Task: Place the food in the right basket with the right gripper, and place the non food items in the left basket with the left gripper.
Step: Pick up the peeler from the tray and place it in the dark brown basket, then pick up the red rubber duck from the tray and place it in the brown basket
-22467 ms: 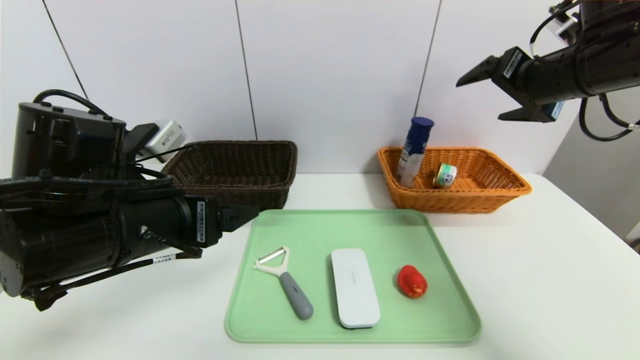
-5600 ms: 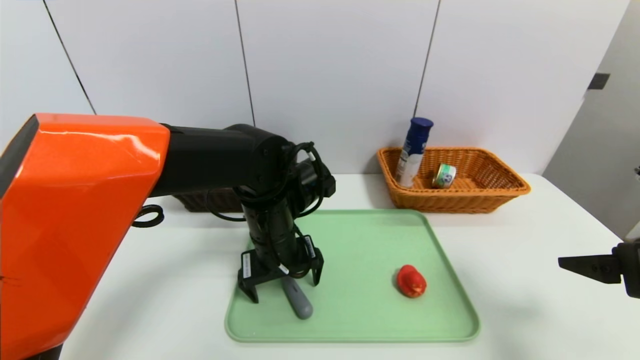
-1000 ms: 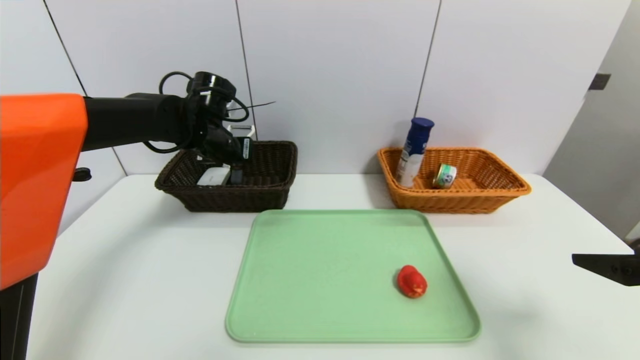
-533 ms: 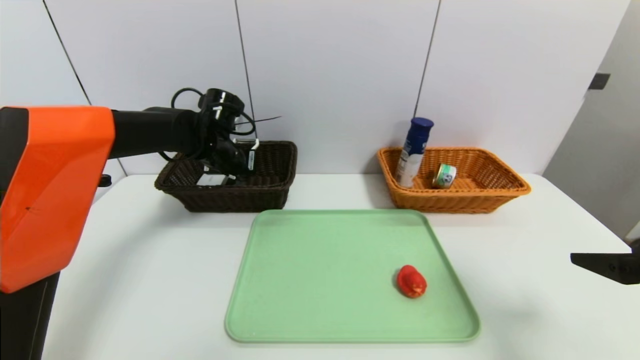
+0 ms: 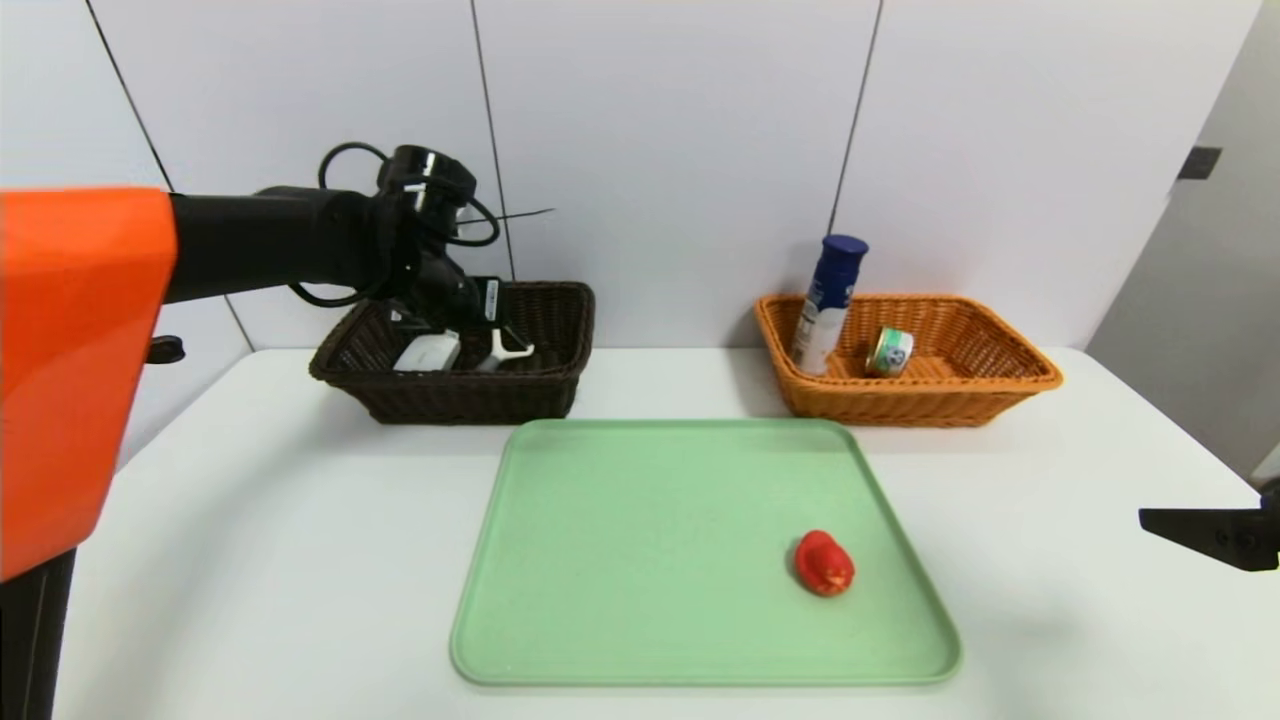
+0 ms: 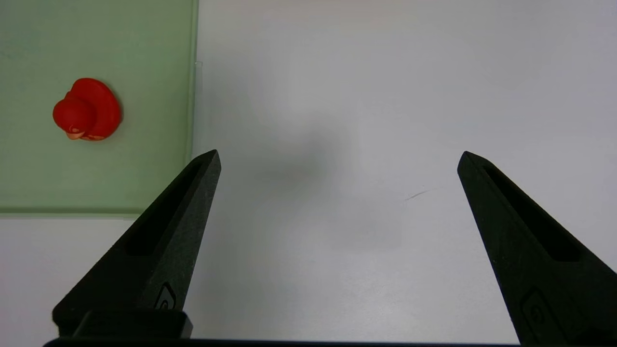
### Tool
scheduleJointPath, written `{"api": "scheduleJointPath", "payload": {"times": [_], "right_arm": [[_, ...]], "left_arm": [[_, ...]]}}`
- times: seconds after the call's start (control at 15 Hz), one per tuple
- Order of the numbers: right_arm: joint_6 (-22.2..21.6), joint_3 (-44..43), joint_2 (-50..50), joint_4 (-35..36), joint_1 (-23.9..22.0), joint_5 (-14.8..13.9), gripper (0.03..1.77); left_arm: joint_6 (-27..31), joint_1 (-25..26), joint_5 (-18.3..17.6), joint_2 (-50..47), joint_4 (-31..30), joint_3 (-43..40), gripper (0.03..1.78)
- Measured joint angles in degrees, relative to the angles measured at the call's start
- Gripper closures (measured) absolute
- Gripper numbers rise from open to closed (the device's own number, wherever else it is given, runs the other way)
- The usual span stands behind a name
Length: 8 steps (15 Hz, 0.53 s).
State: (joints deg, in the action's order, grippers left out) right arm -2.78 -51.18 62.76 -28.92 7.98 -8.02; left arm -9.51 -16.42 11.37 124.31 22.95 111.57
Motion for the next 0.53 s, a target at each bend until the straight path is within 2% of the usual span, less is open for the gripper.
{"api": "scheduleJointPath", "payload": {"times": [0.13,0.2,0.27,0.53], "right_arm": [[0.0,0.0,0.1,0.0,0.0,0.0,0.1],[0.0,0.0,0.2,0.0,0.0,0.0,0.1],[0.1,0.0,0.3,0.1,0.0,0.0,0.1],[0.1,-0.1,0.1,-0.3,0.0,-0.2,0.1]], "left_arm": [[1.4,-1.4,1.4,-3.4,0.3,-0.1,0.49],[1.9,-2.3,1.2,-5.2,1.1,-0.4,0.45],[2.1,-3.2,-0.5,-7.4,2.5,-1.3,0.4],[2.0,-6.1,-14.6,-14.6,1.8,-11.0,0.29]]}}
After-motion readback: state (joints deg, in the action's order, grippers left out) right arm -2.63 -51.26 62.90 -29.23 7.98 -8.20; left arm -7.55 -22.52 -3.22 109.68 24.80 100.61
